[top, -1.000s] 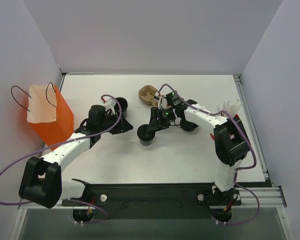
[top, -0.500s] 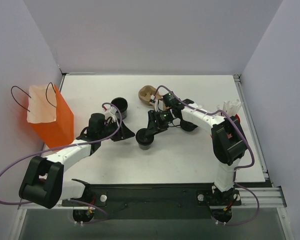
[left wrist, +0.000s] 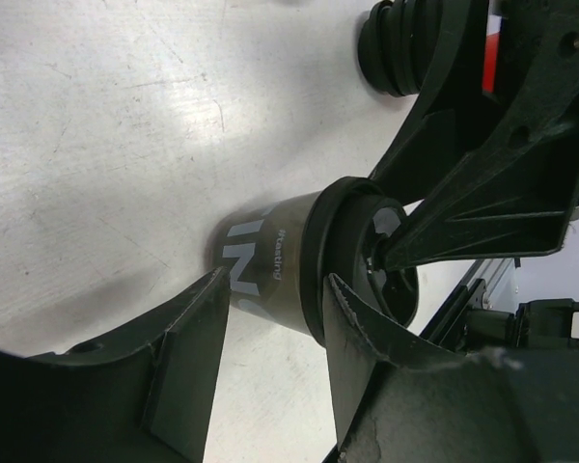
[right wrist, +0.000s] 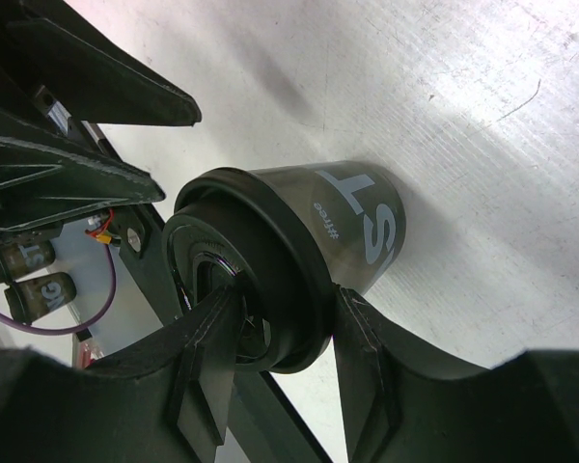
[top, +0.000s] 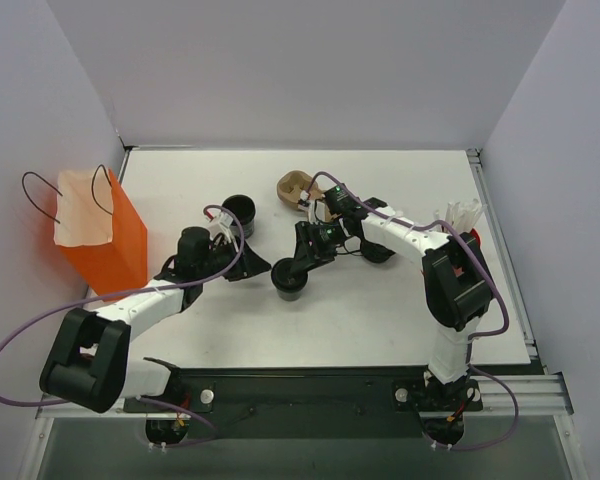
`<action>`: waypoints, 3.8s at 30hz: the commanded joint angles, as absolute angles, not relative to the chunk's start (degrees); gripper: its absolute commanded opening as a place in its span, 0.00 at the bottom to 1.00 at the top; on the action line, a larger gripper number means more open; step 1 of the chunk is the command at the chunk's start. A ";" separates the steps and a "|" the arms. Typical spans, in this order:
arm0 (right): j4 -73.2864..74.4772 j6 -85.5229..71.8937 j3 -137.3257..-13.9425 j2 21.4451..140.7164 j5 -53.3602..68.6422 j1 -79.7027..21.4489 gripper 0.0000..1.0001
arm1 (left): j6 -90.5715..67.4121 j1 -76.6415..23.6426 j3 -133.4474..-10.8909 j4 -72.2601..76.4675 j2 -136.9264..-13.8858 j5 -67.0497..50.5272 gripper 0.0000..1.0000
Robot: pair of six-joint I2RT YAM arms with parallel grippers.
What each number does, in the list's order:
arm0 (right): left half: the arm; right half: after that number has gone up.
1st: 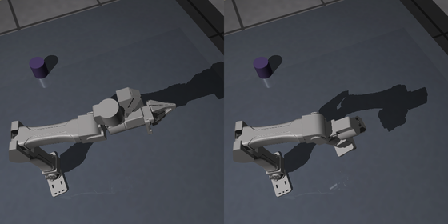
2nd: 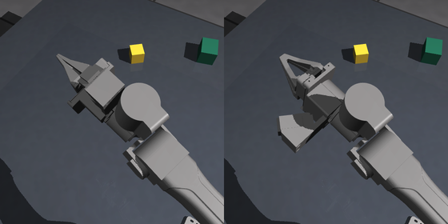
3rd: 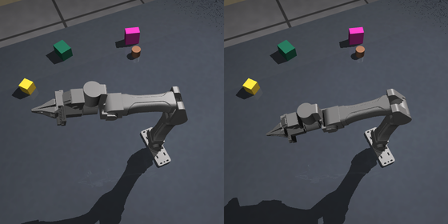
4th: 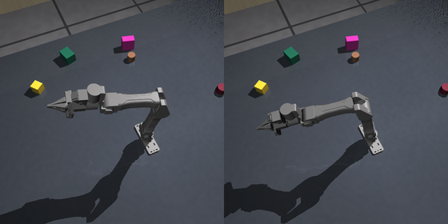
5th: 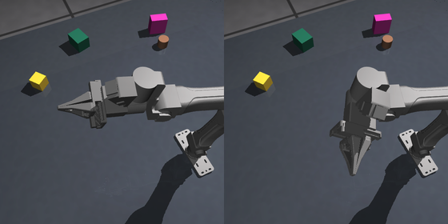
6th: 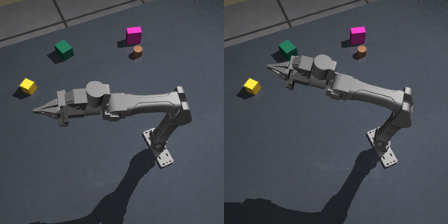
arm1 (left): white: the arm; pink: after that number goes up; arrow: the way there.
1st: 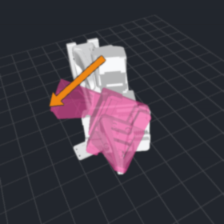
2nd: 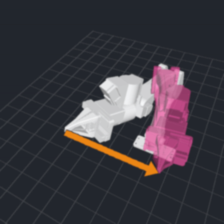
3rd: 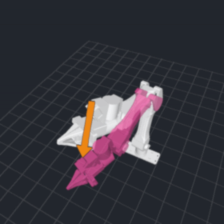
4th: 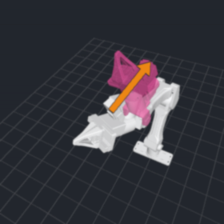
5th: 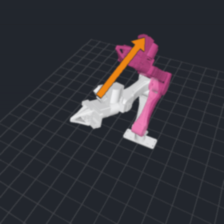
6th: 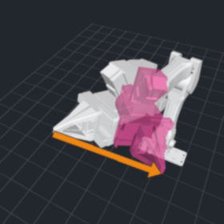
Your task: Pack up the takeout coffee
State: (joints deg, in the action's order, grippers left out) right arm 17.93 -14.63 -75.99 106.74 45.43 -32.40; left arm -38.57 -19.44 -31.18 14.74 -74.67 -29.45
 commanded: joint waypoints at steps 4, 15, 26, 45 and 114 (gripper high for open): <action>19.95 -13.80 -77.43 108.54 44.91 -33.22 0.31 | -39.02 -20.13 -29.97 20.56 -78.83 -30.94 0.51; 18.81 -14.68 -76.46 108.46 44.65 -33.13 0.30 | -39.29 -20.74 -29.00 20.49 -78.40 -29.01 0.50; 18.90 -15.12 -76.20 107.93 44.47 -33.05 0.29 | -38.93 -20.74 -31.55 15.99 -69.96 -27.94 0.51; 17.76 -15.91 -75.85 108.11 44.74 -33.05 0.29 | -39.20 -24.95 -28.92 20.22 -78.92 -25.42 0.49; -12.84 -50.19 -43.07 92.81 17.41 -37.88 0.22 | -43.24 -28.21 -28.21 10.82 -72.94 -9.06 0.44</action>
